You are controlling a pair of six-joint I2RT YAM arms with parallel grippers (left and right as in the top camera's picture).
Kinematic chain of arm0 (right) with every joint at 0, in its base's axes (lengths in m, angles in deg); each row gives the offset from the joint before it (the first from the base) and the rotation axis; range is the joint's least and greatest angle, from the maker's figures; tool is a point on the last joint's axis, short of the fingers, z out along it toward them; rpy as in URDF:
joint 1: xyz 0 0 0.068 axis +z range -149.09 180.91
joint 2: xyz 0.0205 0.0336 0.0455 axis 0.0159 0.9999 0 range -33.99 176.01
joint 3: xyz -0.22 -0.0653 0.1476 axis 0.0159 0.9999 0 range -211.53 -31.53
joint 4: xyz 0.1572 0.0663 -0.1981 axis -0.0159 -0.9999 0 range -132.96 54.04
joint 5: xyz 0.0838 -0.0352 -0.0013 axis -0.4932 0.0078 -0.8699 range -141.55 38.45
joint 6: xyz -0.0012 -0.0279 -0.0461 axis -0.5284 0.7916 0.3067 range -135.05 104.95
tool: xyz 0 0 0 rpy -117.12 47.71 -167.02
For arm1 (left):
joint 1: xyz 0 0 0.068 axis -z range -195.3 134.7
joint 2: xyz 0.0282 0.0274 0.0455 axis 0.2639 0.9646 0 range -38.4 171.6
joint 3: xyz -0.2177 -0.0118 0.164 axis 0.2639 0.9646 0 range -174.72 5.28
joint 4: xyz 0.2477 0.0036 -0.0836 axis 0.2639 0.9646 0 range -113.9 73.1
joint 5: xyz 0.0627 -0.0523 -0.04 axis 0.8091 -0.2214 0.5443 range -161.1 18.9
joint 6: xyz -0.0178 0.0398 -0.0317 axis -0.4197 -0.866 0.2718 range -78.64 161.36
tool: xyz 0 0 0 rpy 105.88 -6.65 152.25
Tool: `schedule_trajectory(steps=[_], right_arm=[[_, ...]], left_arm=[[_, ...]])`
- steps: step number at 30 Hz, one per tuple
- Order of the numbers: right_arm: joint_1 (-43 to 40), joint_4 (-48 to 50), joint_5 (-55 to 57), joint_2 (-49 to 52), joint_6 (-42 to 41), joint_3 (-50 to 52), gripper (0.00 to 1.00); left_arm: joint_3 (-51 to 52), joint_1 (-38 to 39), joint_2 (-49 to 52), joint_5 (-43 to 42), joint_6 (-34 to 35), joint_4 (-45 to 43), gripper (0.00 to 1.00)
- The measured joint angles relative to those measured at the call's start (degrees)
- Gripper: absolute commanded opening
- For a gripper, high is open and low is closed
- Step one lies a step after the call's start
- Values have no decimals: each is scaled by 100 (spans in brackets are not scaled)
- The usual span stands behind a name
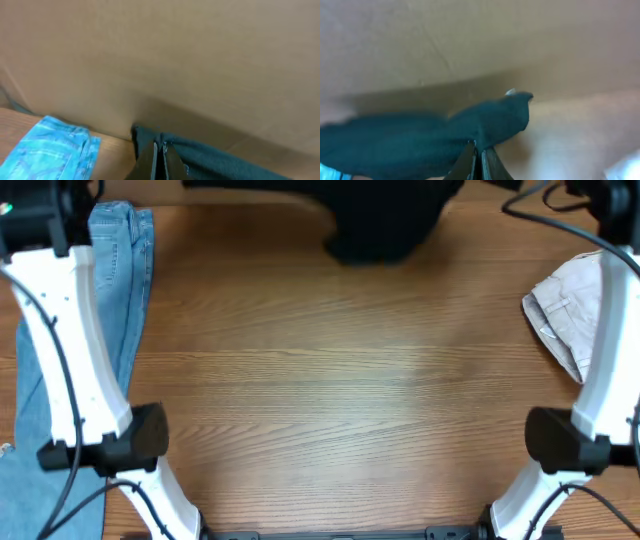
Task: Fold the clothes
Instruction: 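Lift the t-shirt with both grippers and stretch it across the table, then lower the stretched t-shirt flat onto the table with both grippers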
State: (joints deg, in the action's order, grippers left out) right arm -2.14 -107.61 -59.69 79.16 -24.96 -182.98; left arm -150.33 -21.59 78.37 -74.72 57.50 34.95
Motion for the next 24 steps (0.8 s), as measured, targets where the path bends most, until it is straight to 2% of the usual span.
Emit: schedule_trajectory(steps=[7,15,18,24], right_arm=[[-2,-1606,289,140,92,455,4],[-2,-2282,402,555,232,2151,4],[-2,-2282,461,555,297,2649,4],[-2,-2441,608,557,369,3591,4]], left_arm=[[157,264,-39,2,-188,1718,4],[592,446,1582,2,-304,3327,4],[654,525,2020,-2,-326,3740,4],[1401,743,2291,-157,-452,3773,4]])
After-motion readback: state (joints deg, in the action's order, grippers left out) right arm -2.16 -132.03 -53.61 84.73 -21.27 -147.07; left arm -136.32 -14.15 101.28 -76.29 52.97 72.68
